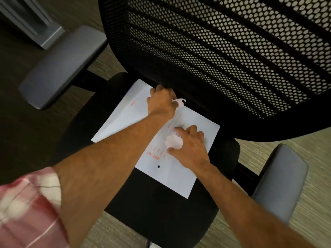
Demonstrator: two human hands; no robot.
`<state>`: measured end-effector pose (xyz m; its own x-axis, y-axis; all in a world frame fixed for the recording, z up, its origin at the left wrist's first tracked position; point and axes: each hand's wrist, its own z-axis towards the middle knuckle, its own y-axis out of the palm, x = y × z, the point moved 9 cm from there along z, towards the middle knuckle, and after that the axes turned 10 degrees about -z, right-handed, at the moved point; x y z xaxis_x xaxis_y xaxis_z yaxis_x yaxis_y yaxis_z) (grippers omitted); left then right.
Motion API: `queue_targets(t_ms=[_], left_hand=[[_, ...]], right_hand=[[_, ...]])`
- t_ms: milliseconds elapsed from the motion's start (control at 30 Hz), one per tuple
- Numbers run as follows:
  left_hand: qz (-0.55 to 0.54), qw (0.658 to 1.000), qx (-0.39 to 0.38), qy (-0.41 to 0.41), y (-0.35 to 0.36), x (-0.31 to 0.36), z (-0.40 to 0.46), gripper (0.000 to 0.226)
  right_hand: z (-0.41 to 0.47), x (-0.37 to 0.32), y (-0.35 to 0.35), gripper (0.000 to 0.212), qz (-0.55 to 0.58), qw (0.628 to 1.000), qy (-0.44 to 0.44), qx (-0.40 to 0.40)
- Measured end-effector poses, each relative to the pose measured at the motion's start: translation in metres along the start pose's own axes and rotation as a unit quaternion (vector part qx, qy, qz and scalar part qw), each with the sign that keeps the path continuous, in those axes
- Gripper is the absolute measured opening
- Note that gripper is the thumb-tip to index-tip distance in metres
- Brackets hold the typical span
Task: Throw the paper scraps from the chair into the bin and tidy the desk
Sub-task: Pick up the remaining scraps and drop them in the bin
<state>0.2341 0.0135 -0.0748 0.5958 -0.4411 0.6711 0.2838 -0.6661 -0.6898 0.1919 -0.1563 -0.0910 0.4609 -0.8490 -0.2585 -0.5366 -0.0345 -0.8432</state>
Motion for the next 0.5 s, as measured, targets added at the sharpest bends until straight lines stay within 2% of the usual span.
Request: queue_targets(t_ms=[100,300,500], left_hand=[[-0.022,0.999,0.004,0.029,0.001,-0.002,-0.012,0.011],[-0.06,0.998,0.014,0.029,-0.022,-0.039,-0.045,0.007],[-0.109,0.994,0.023,-0.003,-0.066,-0.086,-0.078,0.009]], right_hand=[[-0.002,-0.006,0.002,0.074,-0.046,0.999,-0.009,-0.012],[-0.003,-0.022,0.001,0.044,-0.039,0.999,-0.023,-0.02],[-0.011,-0.036,-0.009,0.019,-0.074,0.995,-0.058,0.035]])
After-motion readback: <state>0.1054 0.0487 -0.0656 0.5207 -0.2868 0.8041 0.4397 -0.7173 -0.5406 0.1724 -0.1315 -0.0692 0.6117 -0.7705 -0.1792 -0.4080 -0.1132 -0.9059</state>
